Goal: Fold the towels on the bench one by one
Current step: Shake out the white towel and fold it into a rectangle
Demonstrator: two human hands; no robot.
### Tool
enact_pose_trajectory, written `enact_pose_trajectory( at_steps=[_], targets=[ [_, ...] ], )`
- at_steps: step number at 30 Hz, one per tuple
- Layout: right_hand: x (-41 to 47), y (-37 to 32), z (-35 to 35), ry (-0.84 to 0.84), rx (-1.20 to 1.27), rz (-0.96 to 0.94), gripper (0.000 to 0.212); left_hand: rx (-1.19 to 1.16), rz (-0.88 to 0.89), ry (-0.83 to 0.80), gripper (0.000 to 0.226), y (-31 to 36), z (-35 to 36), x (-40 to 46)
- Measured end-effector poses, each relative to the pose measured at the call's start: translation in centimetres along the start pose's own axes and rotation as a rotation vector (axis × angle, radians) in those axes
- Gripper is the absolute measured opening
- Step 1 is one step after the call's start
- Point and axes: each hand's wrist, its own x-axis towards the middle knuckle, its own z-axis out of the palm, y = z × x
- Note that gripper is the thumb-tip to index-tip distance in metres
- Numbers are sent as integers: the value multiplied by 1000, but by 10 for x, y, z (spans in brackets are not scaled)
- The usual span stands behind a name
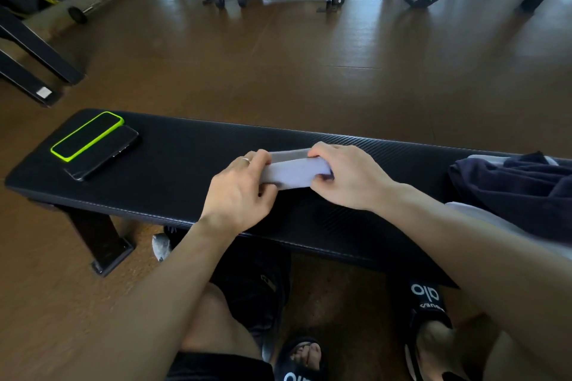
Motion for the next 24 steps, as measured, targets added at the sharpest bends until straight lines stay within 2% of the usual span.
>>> enact_pose_trajectory(
  at_steps=[4,8,12,16,21,24],
  targets=[
    [-4,0,-10,-95,384,227,13,-366,-211,-35,24,-4,-8,-8],
    [2,-2,-6,-90,430,315,15,-527,-397,-35,21,-7,-3,-5],
    [8,-2,0,-73,452,356,19,-555,-497,-26,20,-10,4,4],
    [13,-5,7,-92,367,372,27,-441,-519,-72,22,-9,10,12],
    [13,-12,5,-139,328,420,21,-362,-588,-193,31,-12,10,12],
    [7,-16,1,-164,402,446,16,-470,-570,-267,26,-17,2,3]
  ],
)
